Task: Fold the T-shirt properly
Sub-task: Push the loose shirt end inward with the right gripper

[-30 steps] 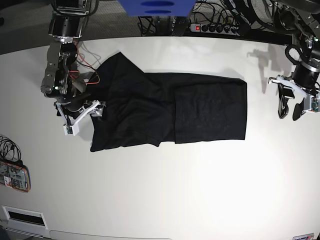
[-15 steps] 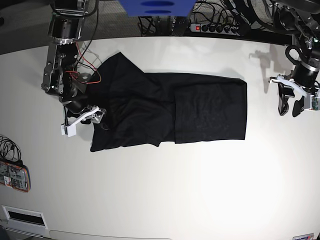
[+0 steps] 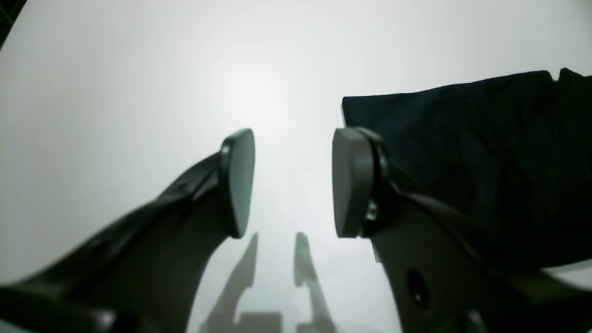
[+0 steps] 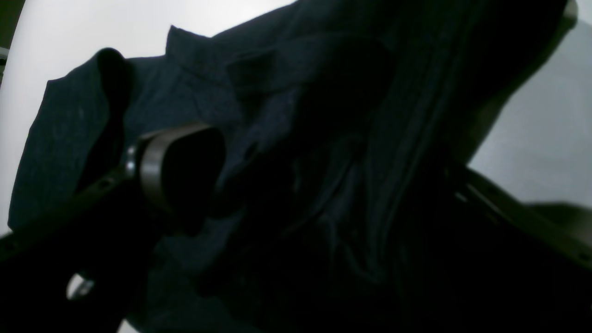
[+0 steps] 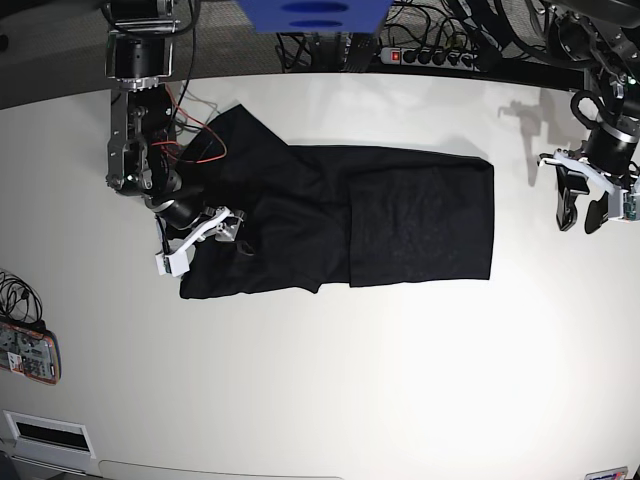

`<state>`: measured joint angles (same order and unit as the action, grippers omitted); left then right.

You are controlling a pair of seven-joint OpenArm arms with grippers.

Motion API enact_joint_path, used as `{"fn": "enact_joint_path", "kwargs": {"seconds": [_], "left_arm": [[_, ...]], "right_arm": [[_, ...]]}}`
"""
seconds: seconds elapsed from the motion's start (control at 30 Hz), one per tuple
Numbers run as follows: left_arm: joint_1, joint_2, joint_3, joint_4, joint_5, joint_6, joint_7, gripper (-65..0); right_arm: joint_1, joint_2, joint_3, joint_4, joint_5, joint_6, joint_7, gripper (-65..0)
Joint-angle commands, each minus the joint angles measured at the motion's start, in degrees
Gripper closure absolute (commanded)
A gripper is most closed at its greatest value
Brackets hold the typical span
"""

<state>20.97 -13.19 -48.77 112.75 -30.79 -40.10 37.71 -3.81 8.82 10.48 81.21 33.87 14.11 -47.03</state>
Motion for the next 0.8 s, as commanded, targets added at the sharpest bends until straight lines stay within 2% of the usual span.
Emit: {"fn": "enact_joint_path", "kwargs": {"seconds": [0.0, 0.07, 0.23, 0.3, 0.47, 0.57, 0.6, 0.77], "left_arm": [[-0.09, -0.83, -0.33, 1.05, -0.99, 0.10, -1.54, -26.5], [-0.09, -0.83, -0.33, 1.05, -0.99, 0.10, -1.54, -26.5], [-0.09, -0.92, -0.33, 1.05, -0.99, 0.10, -1.54, -26.5], [-0.09, -0.92, -0.33, 0.97, -0.99, 0.10, -1.54, -26.5], [-0.09, -0.92, -0.33, 0.97, -0.99, 0.10, -1.54, -26.5], [-0.09, -1.01, -0.33, 0.97, -0.99, 0.10, -1.54, -26.5], [-0.09, -1.01, -0.33, 0.97, -0.99, 0.10, -1.54, -26.5], [-0.09, -1.01, -0.33, 0.97, -0.99, 0.10, -1.54, -26.5]], "right_arm": [[-0.27, 0.28, -0.24, -0.11, -0.77, -0.70, -3.48, -55.1], [-0.27, 0.28, -0.41, -0.11, -0.77, -0.70, -3.48, -50.0], [-0.19, 0.28, -0.41, -0.11, -0.77, -0.70, -3.48, -26.9], [-0.10, 0.28, -0.33, -0.11, -0.77, -0.70, -3.39, -20.0], [-0.10, 0.28, -0.41, -0.11, -0.77, -0.70, -3.48, -15.3], [-0.10, 0.28, -0.41, -0.11, -0.77, -0.70, -3.48, -2.5], [-0.10, 0.28, -0.41, -0.11, -0.86, -0.70, -3.48, 0.0], [-0.19, 0.28, -0.33, -0.11, -0.94, -0.88, -3.48, 0.0]]}}
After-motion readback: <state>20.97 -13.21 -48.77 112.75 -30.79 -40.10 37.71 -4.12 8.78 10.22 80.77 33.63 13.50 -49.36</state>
